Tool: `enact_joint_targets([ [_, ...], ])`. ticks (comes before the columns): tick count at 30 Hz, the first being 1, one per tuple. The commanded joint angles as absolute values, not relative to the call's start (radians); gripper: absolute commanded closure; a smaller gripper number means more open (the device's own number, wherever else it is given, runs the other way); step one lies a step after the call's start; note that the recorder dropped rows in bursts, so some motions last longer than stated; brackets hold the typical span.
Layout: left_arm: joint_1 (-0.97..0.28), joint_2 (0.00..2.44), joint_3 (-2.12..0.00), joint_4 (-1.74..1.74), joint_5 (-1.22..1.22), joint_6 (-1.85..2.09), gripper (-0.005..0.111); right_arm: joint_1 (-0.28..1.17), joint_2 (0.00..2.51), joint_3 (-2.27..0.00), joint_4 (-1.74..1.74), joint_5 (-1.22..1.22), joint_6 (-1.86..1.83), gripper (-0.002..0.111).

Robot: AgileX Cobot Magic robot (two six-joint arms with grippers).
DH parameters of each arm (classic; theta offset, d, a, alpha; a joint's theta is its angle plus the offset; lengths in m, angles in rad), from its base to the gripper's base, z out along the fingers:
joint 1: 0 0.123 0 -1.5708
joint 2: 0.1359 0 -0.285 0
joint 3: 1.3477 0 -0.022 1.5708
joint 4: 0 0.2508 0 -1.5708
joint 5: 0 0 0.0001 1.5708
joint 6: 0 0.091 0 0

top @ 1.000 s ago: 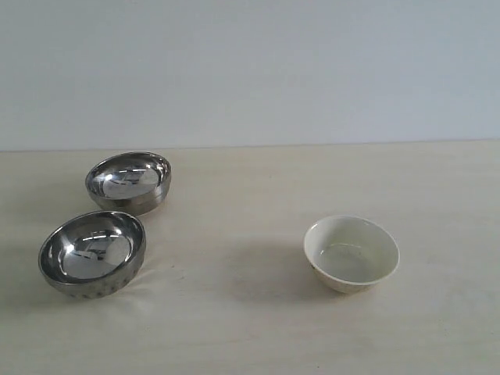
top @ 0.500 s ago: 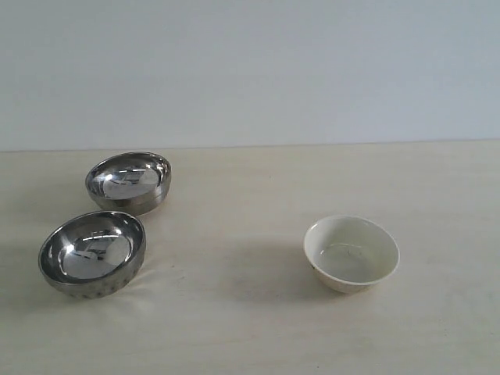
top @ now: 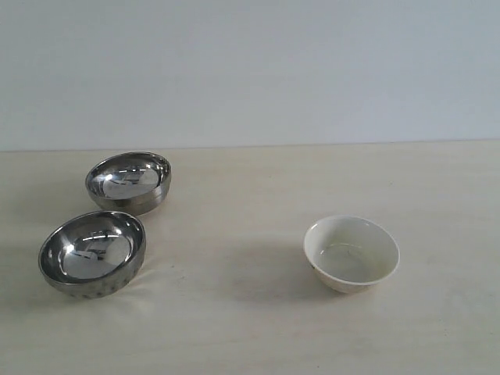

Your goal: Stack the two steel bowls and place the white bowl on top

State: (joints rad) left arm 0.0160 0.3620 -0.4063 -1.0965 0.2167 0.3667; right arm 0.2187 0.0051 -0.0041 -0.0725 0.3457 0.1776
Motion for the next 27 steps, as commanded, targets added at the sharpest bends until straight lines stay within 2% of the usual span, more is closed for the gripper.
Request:
enact_joint_targets([
  [1, 0.012, 0.693, -0.659, -1.103, 0.438, 0.535, 0.103, 0.218, 0.000, 0.000, -0.080, 0.342, 0.177, 0.108],
  [5, 0.014, 1.002, -0.906, -1.014, 0.622, 0.573, 0.103, 0.218, 0.000, 0.000, -0.080, 0.342, 0.177, 0.108],
  [12, 0.014, 1.341, -1.173, -0.735, 0.654, 0.349, 0.103, 0.218, 0.000, 0.000, -0.080, 0.342, 0.177, 0.108],
  [15, 0.014, 1.459, -1.258, -0.565, 0.650, 0.243, 0.088, 0.218, 0.000, 0.000, -0.080, 0.342, 0.177, 0.108],
  [20, 0.014, 1.652, -1.387, -0.428, 0.669, 0.142, 0.040, 0.218, 0.000, 0.000, -0.080, 0.342, 0.177, 0.108],
  [21, 0.014, 1.693, -1.415, -0.428, 0.676, 0.137, 0.038, 0.218, 0.000, 0.000, -0.080, 0.342, 0.177, 0.108],
  [27, 0.014, 1.923, -1.538, -0.423, 0.695, 0.134, 0.043, 0.218, 0.000, 0.000, -0.080, 0.342, 0.177, 0.108],
])
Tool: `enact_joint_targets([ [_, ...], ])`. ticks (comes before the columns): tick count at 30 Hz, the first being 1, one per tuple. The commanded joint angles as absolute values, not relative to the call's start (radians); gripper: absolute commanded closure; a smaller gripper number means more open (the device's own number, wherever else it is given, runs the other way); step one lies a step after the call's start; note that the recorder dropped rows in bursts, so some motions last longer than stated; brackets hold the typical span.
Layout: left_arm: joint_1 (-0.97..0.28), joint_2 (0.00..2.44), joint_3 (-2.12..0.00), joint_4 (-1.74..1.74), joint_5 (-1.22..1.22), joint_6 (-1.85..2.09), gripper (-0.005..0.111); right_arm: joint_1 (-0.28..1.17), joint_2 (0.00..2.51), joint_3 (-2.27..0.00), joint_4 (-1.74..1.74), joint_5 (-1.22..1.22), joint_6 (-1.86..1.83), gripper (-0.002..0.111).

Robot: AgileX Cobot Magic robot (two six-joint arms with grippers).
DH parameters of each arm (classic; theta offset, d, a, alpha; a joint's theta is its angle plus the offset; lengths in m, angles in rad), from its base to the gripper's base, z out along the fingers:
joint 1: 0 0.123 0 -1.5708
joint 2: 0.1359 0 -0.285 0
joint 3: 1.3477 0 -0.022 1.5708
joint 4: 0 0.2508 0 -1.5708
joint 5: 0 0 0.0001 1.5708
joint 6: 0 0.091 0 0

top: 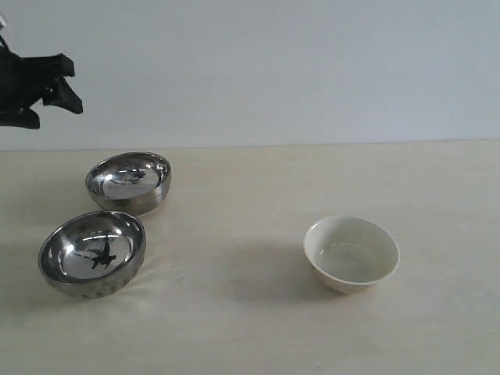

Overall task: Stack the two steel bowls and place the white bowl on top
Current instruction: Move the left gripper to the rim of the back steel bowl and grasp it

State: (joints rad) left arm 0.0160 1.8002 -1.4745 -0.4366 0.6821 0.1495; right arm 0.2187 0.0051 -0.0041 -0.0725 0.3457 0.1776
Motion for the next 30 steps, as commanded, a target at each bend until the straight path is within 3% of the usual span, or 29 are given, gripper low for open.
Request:
enact_joint_targets([
  [1, 0.014, 1.949, -1.552, -0.423, 0.695, 0.134, 0.043, 0.218, 0.000, 0.000, -0.080, 0.342, 0.177, 0.108],
  [8, 0.014, 2.101, -1.636, -0.404, 0.693, 0.119, 0.043, 0.218, 0.000, 0.000, -0.080, 0.342, 0.177, 0.108],
  [30, -0.010, 2.228, -1.657, -0.330, 0.600, 0.127, 0.044, 0.218, 0.000, 0.000, -0.080, 0.342, 0.177, 0.108],
])
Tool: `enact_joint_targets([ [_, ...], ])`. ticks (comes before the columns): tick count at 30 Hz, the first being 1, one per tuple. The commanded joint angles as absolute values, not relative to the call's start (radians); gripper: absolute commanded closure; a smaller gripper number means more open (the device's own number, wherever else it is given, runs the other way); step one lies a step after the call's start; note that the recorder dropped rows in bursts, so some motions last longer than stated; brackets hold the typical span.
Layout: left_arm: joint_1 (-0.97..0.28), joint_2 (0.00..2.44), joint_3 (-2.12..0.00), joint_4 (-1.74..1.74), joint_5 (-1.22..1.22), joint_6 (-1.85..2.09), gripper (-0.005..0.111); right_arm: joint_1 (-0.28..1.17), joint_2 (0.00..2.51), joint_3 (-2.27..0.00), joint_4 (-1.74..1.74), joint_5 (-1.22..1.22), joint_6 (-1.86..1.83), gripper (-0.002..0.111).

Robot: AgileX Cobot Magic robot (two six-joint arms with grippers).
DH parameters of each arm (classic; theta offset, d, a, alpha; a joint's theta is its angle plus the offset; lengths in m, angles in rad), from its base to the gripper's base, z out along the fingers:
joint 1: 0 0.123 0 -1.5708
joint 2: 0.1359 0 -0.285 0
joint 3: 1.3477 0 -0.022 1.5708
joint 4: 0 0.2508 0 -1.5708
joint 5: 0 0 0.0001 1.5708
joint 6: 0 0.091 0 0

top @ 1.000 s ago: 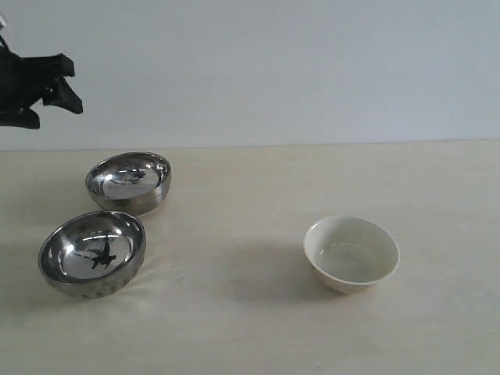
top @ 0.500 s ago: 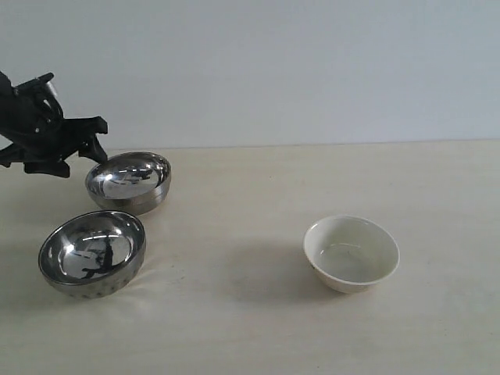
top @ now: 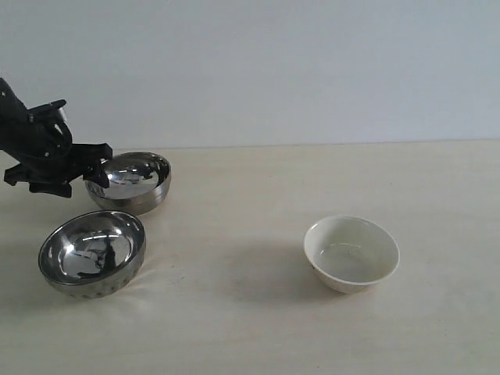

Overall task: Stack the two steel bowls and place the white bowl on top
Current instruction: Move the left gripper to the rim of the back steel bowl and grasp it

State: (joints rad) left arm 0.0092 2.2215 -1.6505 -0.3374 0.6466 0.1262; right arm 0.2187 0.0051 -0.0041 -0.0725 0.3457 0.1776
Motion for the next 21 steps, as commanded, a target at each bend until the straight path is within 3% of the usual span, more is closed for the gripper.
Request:
enact_joint_targets([
  [1, -0.013, 2.231, -1.657, -0.329, 0.587, 0.127, 0.046, 0.218, 0.000, 0.000, -0.080, 0.342, 0.177, 0.108],
  [10, -0.013, 2.231, -1.657, -0.328, 0.550, 0.126, 0.087, 0.218, 0.000, 0.000, -0.080, 0.342, 0.177, 0.108],
  [13, -0.013, 2.237, -1.657, -0.328, 0.545, 0.126, 0.092, 0.218, 0.000, 0.000, -0.080, 0.342, 0.177, 0.108],
  [21, -0.013, 2.260, -1.657, -0.328, 0.536, 0.126, 0.092, 0.218, 0.000, 0.000, -0.080, 0.342, 0.177, 0.108],
])
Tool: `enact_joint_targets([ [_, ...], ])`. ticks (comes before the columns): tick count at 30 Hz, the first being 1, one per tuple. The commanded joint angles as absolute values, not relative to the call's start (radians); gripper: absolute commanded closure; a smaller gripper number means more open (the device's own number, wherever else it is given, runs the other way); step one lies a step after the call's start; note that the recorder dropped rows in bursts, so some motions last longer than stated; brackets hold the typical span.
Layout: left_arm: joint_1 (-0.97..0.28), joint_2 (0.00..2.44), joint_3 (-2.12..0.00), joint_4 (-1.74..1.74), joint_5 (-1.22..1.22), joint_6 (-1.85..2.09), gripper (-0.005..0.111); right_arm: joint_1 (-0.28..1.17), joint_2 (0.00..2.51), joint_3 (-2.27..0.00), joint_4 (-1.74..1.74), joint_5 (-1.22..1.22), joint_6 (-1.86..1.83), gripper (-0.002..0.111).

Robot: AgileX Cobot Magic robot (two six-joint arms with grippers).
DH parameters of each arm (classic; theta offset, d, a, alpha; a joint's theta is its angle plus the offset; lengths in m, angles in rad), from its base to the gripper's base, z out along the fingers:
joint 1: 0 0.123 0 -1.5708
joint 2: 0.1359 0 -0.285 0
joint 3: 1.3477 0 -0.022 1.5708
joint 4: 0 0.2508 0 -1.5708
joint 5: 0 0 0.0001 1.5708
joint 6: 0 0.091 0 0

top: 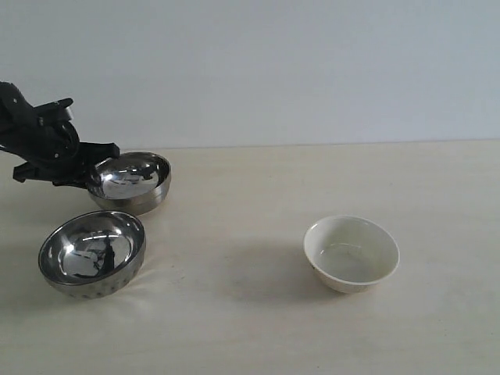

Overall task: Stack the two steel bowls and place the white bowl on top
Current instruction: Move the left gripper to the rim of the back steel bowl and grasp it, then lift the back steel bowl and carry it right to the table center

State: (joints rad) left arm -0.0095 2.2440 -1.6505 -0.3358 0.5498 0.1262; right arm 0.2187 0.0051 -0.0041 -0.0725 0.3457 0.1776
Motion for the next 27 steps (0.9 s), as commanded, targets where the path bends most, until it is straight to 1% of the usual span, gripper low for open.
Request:
enact_joint_targets([
  [1, -0.013, 2.260, -1.657, -0.328, 0.536, 0.126, 0.092, 0.218, 0.000, 0.000, -0.080, 0.342, 0.177, 0.108],
  [4, -0.013, 2.260, -1.657, -0.328, 0.538, 0.130, 0.094, 0.218, 0.000, 0.000, -0.080, 0.342, 0.177, 0.108],
  [7, -0.013, 2.260, -1.669, -0.333, 0.538, 0.130, 0.103, 0.218, 0.000, 0.000, -0.080, 0.342, 0.177, 0.108],
  [15, -0.013, 2.239, -1.690, -0.363, 0.571, 0.128, 0.103, 0.218, 0.000, 0.000, -0.080, 0.342, 0.177, 0.108],
  [21, -0.013, 2.184, -1.743, -0.385, 0.669, 0.130, 0.103, 0.218, 0.000, 0.000, -0.080, 0.342, 0.177, 0.108],
  [27, -0.011, 2.098, -1.746, -0.392, 0.762, 0.140, 0.103, 0.218, 0.000, 0.000, -0.080, 0.342, 0.177, 0.108],
])
